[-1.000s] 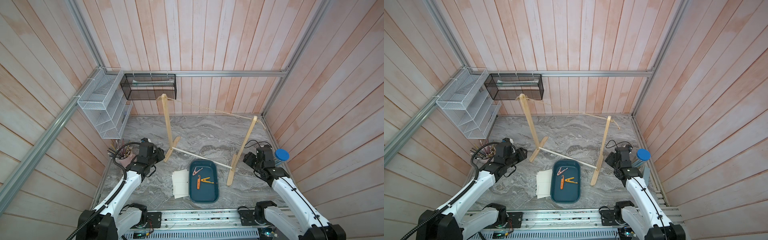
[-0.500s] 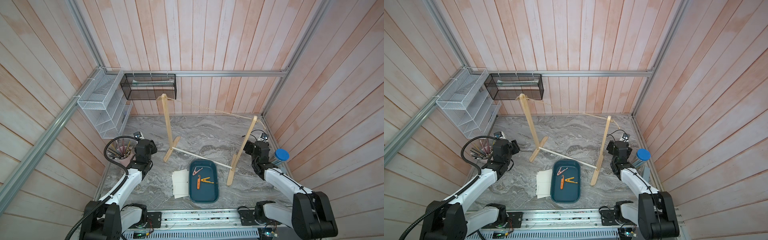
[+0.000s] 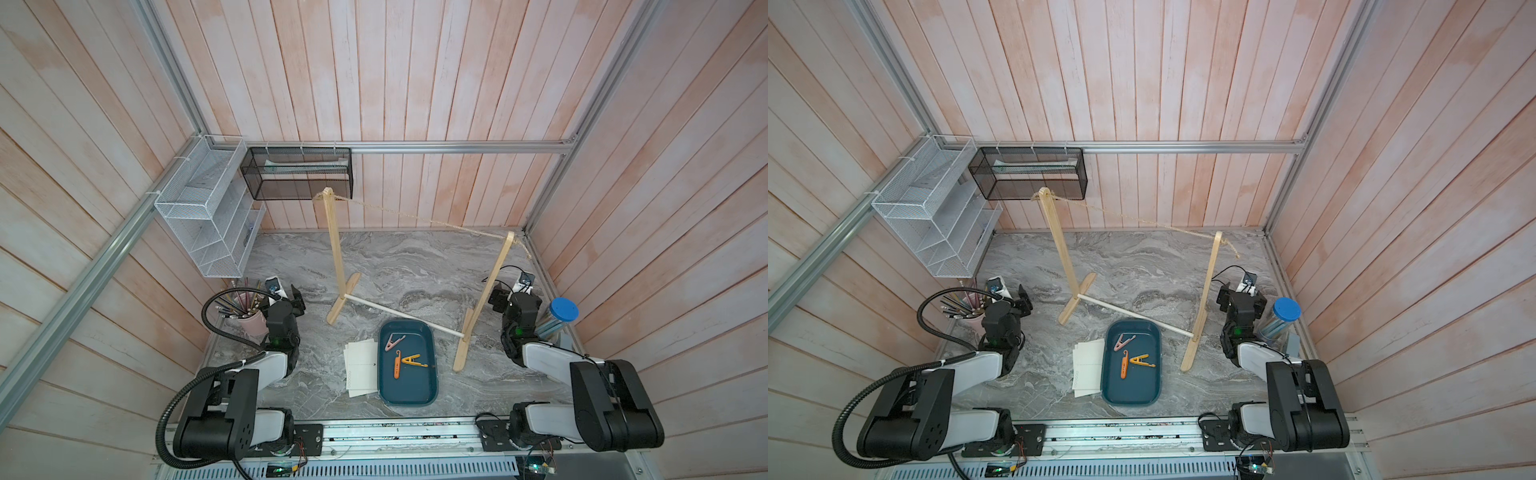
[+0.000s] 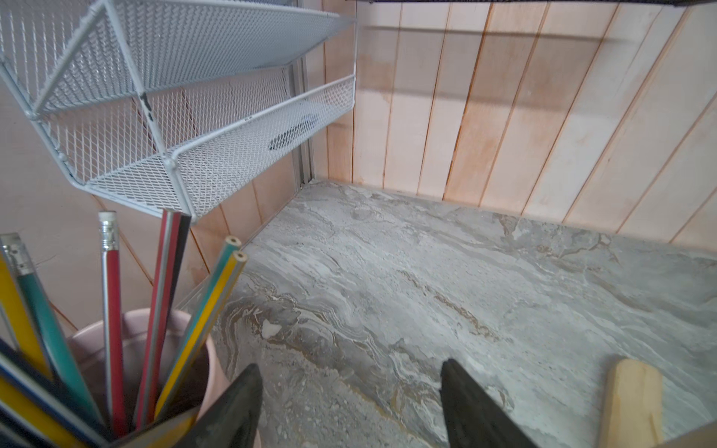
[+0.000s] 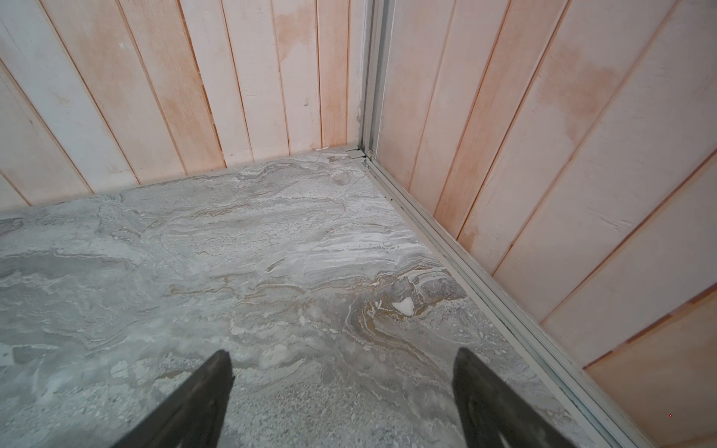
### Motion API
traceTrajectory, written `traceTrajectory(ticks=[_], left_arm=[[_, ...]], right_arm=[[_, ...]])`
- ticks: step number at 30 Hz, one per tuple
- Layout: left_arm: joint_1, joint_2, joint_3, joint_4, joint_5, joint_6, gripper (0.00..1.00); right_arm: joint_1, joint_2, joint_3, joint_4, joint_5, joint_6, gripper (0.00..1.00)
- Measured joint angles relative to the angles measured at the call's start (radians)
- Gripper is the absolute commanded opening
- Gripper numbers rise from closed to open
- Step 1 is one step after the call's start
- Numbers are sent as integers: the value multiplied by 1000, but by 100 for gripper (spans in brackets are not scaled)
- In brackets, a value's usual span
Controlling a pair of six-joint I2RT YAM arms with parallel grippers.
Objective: Remove the postcards from the strings
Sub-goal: Reset both arms
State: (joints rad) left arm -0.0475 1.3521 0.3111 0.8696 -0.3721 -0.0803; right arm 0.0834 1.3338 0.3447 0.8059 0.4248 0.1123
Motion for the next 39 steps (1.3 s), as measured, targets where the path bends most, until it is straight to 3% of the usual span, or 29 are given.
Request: traceTrajectory(ticks=[8,13,14,21,39], left_arm=[[35,121,-84,328,124,27,79],[37,165,-88,349,186,30,84],[38,179,-85,349,194,33,100],[38,211,-71,337,249,46,100],[38,211,-60,330,268,51,100]], right_arm=[[-4,135,-131,351,-30,-75,98],[-17,241,-187,539,-58,-92,98],[-20,248,-187,554,-68,-94,98],[-47,248,-171,587,-135,-97,98],[-66,248,-166,585,-156,-82,98]])
